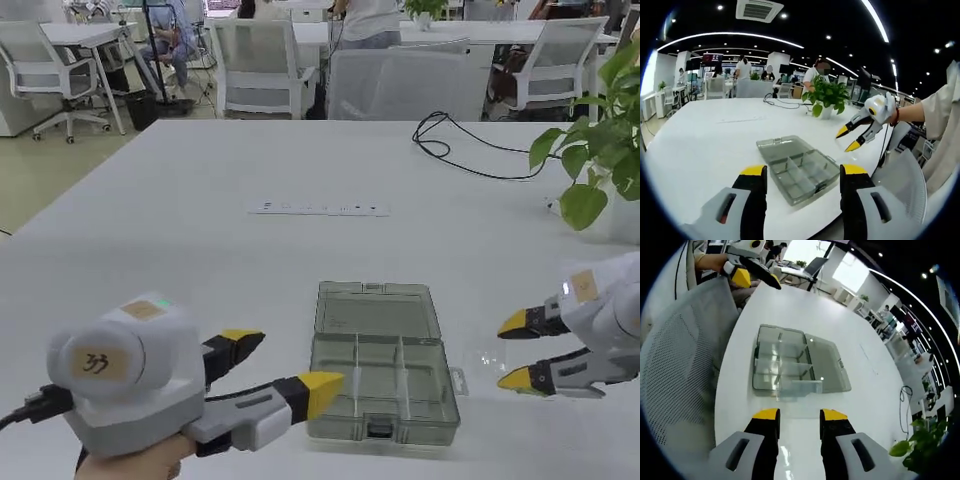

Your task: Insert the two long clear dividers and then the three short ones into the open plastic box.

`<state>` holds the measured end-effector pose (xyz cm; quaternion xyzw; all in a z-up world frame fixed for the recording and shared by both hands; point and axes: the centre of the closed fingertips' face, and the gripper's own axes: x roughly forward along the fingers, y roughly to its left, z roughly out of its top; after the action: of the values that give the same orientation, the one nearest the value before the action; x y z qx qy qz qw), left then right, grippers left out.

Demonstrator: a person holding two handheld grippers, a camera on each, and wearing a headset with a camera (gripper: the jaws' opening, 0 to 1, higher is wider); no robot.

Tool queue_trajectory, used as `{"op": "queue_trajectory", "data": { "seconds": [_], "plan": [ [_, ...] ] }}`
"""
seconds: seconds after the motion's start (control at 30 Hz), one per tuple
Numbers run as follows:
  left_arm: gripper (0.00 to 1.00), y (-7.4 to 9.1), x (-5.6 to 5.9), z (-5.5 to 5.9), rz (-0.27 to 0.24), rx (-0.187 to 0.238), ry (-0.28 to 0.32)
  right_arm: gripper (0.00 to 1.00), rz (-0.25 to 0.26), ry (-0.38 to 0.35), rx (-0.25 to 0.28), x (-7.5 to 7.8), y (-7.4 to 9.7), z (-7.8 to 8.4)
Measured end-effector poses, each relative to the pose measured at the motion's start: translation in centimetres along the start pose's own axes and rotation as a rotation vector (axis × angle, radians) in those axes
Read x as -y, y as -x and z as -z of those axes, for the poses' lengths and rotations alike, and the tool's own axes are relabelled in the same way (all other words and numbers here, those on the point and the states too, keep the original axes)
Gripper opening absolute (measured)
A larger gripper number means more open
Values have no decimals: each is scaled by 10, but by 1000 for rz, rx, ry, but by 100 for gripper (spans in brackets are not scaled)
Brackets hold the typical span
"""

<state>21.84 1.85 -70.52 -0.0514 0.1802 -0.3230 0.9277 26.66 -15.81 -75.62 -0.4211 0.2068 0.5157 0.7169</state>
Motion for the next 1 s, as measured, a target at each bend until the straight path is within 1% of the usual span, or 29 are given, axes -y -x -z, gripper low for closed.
{"op": "queue_trajectory", "data": {
  "seconds": [0.07,0.17,0.27,0.33,0.37,0.53,0.6,0.8,0.87,0.9,1.0],
  "plan": [
    [54,-1,2,-1,11,9,18,32,15,32,24,4,-2,-10],
    [50,-3,7,-3,35,19,35,32,28,65,61,4,-3,-28],
    [45,-5,11,-4,55,21,47,32,31,99,101,2,-4,-48],
    [43,-6,15,-4,72,22,59,32,30,116,123,0,-6,-59],
    [42,-7,16,-4,77,24,63,32,32,121,128,0,-6,-63],
    [35,-9,22,-5,104,33,83,32,18,144,196,-9,-11,-95],
    [31,-10,25,-5,120,31,106,32,14,145,217,-12,-14,-104],
    [24,-10,28,-5,136,35,139,32,10,179,262,-21,-20,-128],
    [21,-9,30,-5,153,38,177,32,17,219,267,-24,-22,-134],
    [20,-8,30,-7,158,53,203,32,18,229,266,-26,-23,-136],
    [17,-6,29,-8,161,59,235,32,11,240,280,-31,-25,-142]
  ]
}}
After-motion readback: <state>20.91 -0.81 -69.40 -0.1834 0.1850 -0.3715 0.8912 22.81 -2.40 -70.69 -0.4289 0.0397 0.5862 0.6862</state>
